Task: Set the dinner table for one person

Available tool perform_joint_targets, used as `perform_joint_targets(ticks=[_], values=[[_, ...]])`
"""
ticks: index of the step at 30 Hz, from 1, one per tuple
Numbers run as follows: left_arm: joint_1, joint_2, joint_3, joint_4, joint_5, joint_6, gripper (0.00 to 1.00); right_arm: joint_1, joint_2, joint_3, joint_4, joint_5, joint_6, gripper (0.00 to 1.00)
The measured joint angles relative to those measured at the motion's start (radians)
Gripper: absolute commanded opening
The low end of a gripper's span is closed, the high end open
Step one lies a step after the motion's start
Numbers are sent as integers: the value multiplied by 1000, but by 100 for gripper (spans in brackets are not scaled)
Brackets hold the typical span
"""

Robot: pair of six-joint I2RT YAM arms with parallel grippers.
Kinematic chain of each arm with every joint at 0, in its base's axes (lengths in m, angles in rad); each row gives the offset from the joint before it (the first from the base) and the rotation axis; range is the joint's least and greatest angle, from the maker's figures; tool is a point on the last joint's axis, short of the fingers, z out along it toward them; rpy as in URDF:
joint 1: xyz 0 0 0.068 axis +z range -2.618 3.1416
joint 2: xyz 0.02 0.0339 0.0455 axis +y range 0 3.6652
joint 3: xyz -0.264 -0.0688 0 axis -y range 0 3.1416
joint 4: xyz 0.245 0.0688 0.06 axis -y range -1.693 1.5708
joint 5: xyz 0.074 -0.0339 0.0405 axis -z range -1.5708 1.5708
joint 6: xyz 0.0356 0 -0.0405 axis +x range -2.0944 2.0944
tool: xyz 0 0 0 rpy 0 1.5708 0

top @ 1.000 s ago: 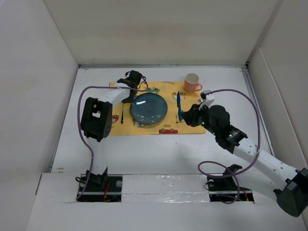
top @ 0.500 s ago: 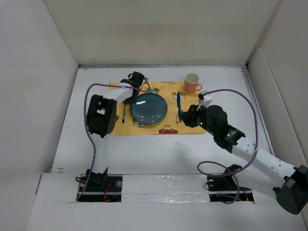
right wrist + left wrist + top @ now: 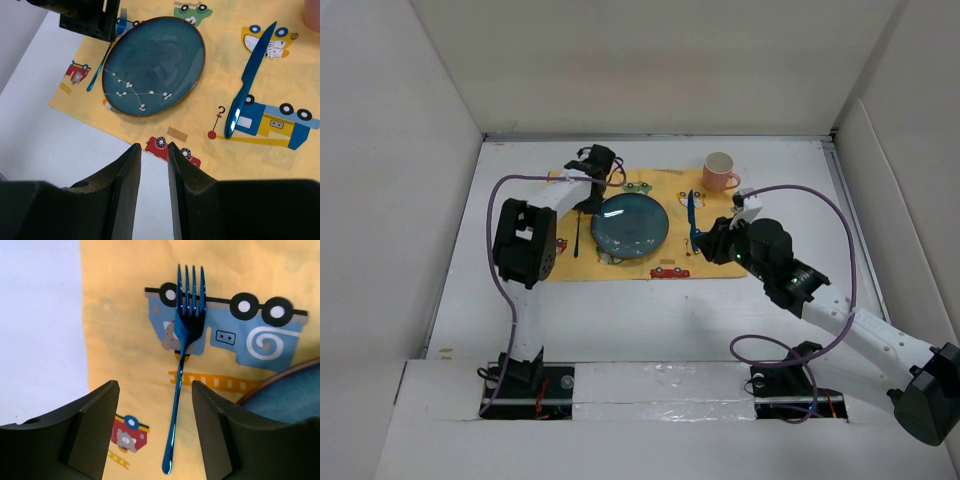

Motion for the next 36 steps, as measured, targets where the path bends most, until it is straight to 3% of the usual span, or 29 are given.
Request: perform_joint_targets(ticks=[1,4,6,12,13,17,21,23,32,36], values=[[0,-19,0,-2,1,-9,58,0,0,0,0,0,0,33],[-1,-116,0,-5,8,-36,59,0,0,0,0,4,-2,18],[-1,-228,-6,9,21,-56,59,1,0,0,0,5,-3,0],[-5,-740,-128,127,50,-120,65,31,-31,-16,28,6,-8,0],[-5,-824,-165,157,55,-132,68,38,-42,-21,34,6,-8,4],[-5,-1116,-342,199,69,-171,71,56,-90,-26,40,19,-11,37],[-5,-1341,-512,181,78,-214,72,74,-193,4,-32,83,0,55],[-5,-1427,-573,162,77,-234,75,78,-254,39,-110,153,17,59],[-6,-1881,-687,132,34,-285,78,84,-826,154,-192,472,49,59],[-6,-1978,-721,176,24,-292,79,95,-927,135,-210,615,61,59]])
